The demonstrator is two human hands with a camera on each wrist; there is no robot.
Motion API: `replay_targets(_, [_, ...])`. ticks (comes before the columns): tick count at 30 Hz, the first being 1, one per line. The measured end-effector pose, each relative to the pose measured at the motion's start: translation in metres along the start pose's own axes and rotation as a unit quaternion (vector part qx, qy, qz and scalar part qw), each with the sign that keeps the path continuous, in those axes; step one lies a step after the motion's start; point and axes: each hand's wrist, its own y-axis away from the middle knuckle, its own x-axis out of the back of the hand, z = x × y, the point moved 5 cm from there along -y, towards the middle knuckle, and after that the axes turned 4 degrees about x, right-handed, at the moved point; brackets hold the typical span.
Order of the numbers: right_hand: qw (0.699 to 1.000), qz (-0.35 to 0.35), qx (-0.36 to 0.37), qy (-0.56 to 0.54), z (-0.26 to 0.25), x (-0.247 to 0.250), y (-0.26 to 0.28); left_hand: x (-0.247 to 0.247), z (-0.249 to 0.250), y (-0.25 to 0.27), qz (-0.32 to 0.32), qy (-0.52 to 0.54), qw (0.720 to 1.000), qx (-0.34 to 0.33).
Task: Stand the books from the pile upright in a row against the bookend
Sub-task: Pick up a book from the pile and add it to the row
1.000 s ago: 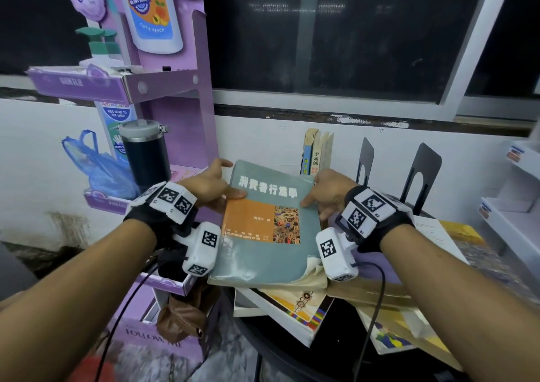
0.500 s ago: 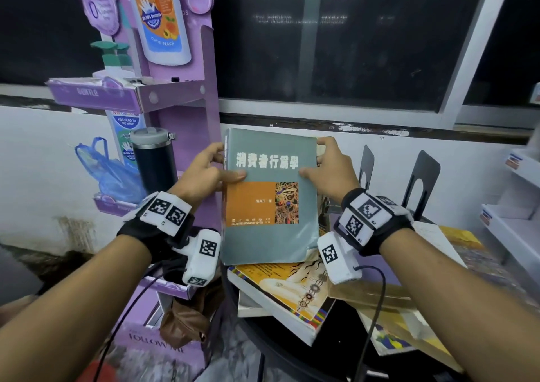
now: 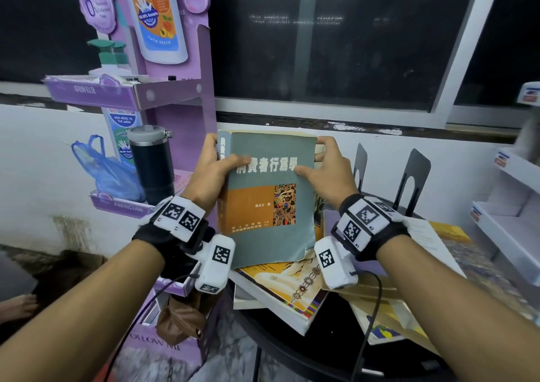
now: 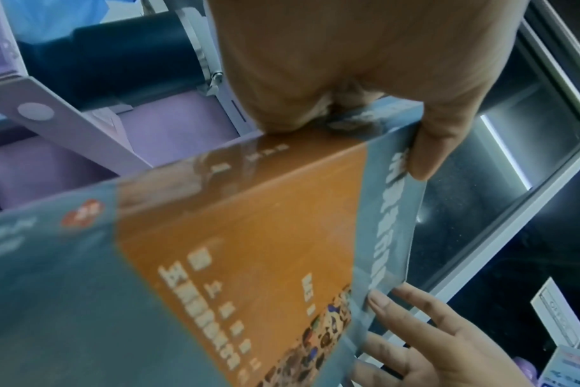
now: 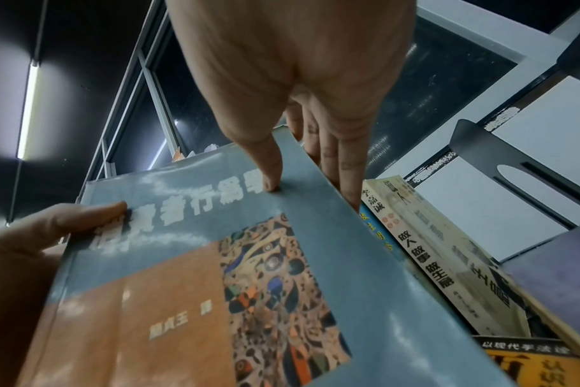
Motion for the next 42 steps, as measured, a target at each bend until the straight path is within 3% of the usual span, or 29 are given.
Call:
replay_targets(5, [1.000,-0.019,0.008,-0.005,-0.007,-0.001,-0.007,0.000,-0.004,0.013,0.062,0.039,0.997,-0.009])
replay_targets(10, [0.999,-0.044,-0.002,-0.015,-0.006,-0.006,-0.009,-0.017,0.001,0.026,0.069,0.013,0.996,-0.053])
replay_targets(18, [0.996,-0.088,0.009,0.027,-0.010,-0.005,-0.007,-0.026,0.010,0.030,-0.033,0.025,0.999,0.014])
replay_targets(23, [0.986,-0.152,0.044,0.053,-0.021,-0.010,0.009,-0.024,0.010,0.036,-0.081,0.073,0.992,0.061])
replay_targets(30, [0.976,-0.205,0.055,-0.039,-0.041,-0.010,0.029,-0.026,0.015,0.039,-0.087,0.041,0.992,0.078])
replay_targets(39, [0.963,-0.236,0.062,-0.117,-0.042,0.005,0.042,-0.029,0.023,0.026,-0.167,-0.029,0.982,0.080])
replay_targets(42, [0.954,-0.256,0.070,-0.138,-0.041,0.006,0.043,-0.029,0.014,0.010,-0.154,-0.053,0.984,0.076])
